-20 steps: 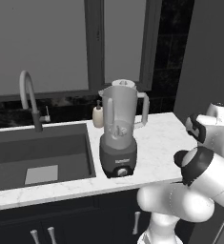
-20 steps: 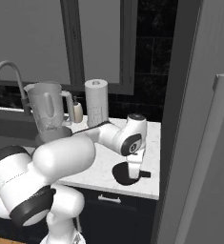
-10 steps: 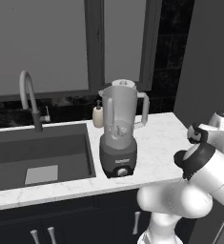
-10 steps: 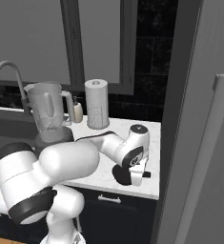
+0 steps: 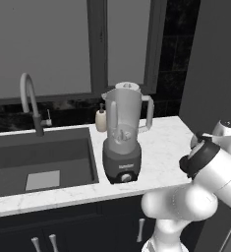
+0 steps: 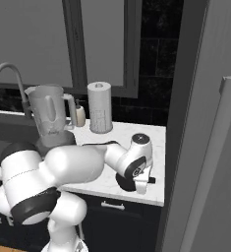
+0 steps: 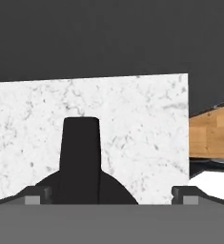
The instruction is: Close the lid blender by securely placing the lid on top.
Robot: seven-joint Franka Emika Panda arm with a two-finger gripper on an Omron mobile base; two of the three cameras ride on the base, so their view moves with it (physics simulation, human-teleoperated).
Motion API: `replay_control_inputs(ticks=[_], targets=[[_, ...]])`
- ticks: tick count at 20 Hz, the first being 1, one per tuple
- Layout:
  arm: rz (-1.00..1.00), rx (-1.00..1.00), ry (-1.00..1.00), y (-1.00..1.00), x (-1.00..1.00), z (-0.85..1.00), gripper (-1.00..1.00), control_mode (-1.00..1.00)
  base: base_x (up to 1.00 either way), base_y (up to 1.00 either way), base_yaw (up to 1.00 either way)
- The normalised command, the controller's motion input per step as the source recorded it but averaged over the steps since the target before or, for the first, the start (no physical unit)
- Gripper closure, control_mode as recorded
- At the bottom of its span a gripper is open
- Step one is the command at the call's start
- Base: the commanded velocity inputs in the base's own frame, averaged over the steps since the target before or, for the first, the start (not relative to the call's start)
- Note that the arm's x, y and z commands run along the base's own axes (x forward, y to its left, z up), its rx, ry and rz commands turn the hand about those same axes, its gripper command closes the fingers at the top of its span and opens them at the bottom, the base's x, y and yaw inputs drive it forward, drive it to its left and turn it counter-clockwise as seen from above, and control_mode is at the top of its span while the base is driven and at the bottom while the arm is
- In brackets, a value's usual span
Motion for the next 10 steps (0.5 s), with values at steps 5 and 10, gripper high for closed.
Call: replay_control_inputs(ticks=[5,10], targets=[[0.00,0.00,0.00,-0.16,0.09,-0.16,-1.00,-1.00,0.00,0.00,0.00],[0.00,0.00,0.00,-0.18,0.06,-0.28,-1.00,-1.00,0.00,0.00,0.00]])
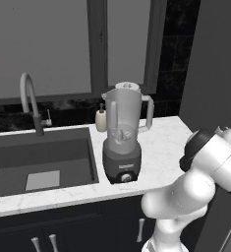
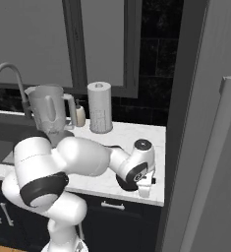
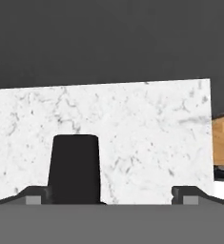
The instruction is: Close the lid blender by securely placing the lid on top.
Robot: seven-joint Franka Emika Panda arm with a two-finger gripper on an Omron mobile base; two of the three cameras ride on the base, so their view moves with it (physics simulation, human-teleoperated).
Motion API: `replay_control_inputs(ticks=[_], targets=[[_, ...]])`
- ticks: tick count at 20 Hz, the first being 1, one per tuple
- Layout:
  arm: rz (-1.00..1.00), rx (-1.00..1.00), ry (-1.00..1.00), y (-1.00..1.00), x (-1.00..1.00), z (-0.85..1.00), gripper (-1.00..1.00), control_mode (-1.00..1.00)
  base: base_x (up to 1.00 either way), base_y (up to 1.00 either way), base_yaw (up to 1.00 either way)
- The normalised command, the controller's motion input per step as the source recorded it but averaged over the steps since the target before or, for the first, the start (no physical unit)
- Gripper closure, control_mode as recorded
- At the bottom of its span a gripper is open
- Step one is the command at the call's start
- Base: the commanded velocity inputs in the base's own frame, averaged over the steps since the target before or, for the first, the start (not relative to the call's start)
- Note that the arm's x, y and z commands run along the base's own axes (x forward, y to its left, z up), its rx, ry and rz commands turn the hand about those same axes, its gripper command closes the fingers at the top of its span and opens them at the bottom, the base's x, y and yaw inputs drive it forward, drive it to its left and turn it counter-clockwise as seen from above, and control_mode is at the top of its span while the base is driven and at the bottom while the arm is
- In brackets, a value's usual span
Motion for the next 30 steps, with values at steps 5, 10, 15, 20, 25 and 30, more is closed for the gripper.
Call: replay_control_inputs(ticks=[5,10,15,20,25,30], targets=[[0.00,0.00,0.00,-0.01,0.28,-0.25,-1.00,-1.00,0.00,0.00,0.00],[0.00,0.00,0.00,0.02,0.15,-0.23,1.00,-1.00,0.00,0.00,0.00],[0.00,0.00,0.00,0.35,-0.08,-0.28,1.00,-1.00,0.00,0.00,0.00],[0.00,0.00,-0.01,0.53,-0.05,-0.01,1.00,-1.00,0.00,0.00,0.00],[-0.06,0.00,-0.01,0.62,-0.42,0.59,1.00,-1.00,0.00,0.00,0.00],[-0.20,0.08,0.00,0.47,-0.52,1.00,1.00,-1.00,0.00,0.00,0.00]])
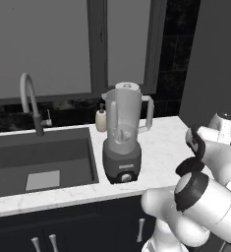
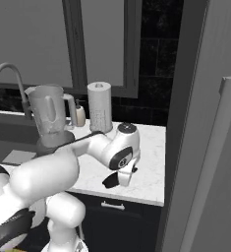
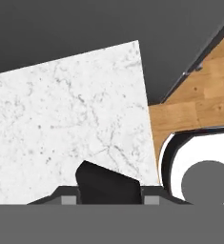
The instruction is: Close the lid blender by securely placing the lid on top.
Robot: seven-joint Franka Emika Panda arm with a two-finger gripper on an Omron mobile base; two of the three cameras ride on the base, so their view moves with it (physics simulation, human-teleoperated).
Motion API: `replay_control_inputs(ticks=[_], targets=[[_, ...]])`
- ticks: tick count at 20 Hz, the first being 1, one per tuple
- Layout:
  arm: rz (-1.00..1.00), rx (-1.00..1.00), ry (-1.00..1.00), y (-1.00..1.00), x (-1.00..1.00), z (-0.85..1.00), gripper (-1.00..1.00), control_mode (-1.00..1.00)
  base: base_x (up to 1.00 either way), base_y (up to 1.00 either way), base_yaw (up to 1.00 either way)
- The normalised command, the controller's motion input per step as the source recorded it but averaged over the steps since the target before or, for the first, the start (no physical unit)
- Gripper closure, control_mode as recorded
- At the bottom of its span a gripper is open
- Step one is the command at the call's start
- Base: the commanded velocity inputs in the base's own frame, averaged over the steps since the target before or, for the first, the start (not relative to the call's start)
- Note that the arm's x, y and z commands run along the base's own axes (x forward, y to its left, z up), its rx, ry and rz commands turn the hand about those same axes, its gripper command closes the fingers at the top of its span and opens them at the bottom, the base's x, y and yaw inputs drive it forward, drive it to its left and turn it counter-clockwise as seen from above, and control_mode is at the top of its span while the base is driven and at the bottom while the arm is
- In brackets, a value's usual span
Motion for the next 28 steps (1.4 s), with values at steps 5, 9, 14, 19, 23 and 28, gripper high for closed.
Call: replay_control_inputs(ticks=[5,9,14,19,23,28], targets=[[-0.12,0.23,0.10,0.14,-0.31,1.00,1.00,-1.00,0.00,0.00,0.00],[-0.05,0.31,0.00,0.03,-0.38,1.00,1.00,-1.00,0.00,0.00,0.00],[-0.02,0.29,-0.01,0.24,-0.12,1.00,1.00,-1.00,0.00,0.00,0.00],[-0.08,0.17,-0.11,0.55,0.00,1.00,1.00,-1.00,0.00,0.00,0.00],[-0.13,0.05,-0.31,0.53,-0.05,1.00,1.00,-1.00,0.00,0.00,0.00],[-0.14,0.00,-0.44,0.67,-0.02,0.87,1.00,-1.00,0.00,0.00,0.00]])
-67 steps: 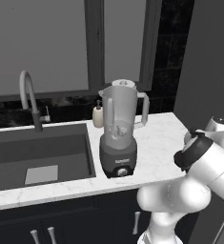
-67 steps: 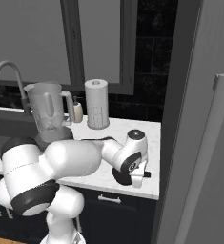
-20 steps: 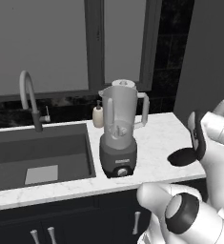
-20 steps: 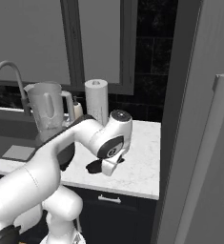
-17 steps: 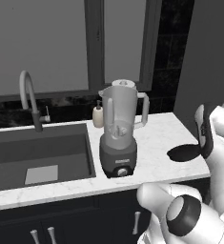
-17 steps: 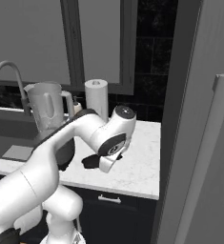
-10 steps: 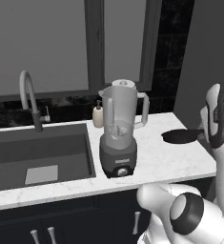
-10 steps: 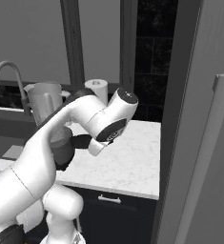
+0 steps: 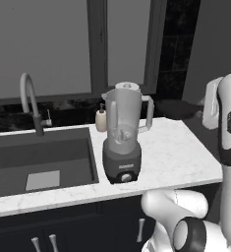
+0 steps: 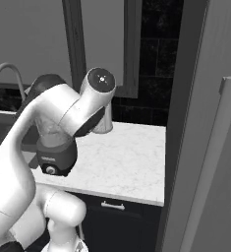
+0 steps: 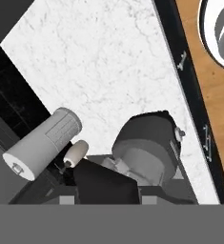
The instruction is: Close the lid blender by securely placing the lid on top.
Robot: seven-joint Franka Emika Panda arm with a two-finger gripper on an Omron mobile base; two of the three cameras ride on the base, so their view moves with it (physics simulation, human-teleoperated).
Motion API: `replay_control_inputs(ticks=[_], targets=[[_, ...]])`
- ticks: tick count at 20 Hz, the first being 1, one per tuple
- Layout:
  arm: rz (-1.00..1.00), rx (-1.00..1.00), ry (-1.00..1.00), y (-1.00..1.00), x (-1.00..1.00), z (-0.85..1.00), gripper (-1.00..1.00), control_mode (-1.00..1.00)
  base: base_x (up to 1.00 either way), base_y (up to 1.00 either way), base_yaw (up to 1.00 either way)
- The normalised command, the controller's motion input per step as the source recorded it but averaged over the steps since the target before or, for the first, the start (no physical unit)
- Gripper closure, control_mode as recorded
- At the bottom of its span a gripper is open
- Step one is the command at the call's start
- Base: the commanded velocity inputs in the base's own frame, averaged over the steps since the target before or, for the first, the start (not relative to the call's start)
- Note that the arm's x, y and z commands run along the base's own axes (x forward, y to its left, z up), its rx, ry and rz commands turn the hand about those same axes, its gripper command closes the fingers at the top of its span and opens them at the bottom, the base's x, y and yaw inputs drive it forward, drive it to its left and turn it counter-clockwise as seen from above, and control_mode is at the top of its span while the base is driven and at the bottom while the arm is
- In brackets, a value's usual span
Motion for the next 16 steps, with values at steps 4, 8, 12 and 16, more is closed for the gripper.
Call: replay_control_inputs(ticks=[4,8,12,16], targets=[[-0.06,0.00,-0.26,0.67,0.27,0.88,1.00,-1.00,0.00,0.00,0.00],[0.00,0.00,-0.04,0.73,0.87,0.40,1.00,-1.00,0.00,0.00,0.00],[0.02,0.00,0.00,0.33,0.88,0.16,1.00,-1.00,0.00,0.00,0.00],[0.10,0.00,0.00,0.17,0.75,0.00,1.00,-1.00,0.00,0.00,0.00]])
